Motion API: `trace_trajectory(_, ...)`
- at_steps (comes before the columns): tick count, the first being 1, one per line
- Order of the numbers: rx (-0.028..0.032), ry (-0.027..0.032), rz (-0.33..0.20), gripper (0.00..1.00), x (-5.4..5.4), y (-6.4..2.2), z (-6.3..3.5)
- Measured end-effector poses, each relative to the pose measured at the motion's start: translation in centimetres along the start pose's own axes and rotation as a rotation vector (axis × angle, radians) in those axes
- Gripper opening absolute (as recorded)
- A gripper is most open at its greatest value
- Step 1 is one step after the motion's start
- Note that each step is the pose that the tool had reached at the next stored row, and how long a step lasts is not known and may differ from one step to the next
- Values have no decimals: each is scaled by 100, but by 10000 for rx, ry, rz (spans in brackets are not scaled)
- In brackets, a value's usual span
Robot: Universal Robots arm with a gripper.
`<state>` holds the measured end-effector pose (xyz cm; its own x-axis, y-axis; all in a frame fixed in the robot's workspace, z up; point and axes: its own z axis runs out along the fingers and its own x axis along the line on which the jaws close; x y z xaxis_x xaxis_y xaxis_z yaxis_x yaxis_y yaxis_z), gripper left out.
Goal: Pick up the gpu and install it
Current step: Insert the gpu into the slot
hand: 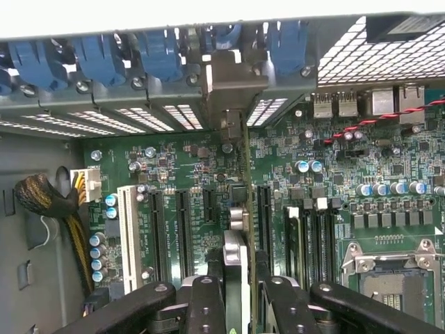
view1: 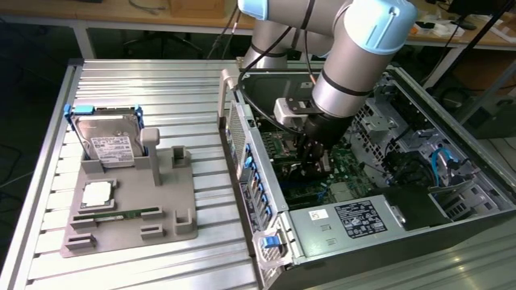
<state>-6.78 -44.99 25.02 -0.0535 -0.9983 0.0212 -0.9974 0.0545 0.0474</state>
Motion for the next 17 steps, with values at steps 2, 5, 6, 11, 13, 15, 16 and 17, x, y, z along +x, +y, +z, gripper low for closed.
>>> trace_trajectory(2,1,4,-55,27,-2,0,3)
trace_trajectory(5,0,14,-113,27,-2,-1,29)
trace_trajectory(6,-2,21,-137,27,-2,-3,65)
trace_trajectory(11,-20,64,-172,27,-8,-5,77)
trace_trajectory(13,-4,26,-174,27,-5,-3,69)
trace_trajectory(15,1,14,-175,27,-4,-3,63)
trace_trajectory(16,1,13,-175,27,-4,-3,55)
trace_trajectory(17,6,2,-176,27,-4,-2,49)
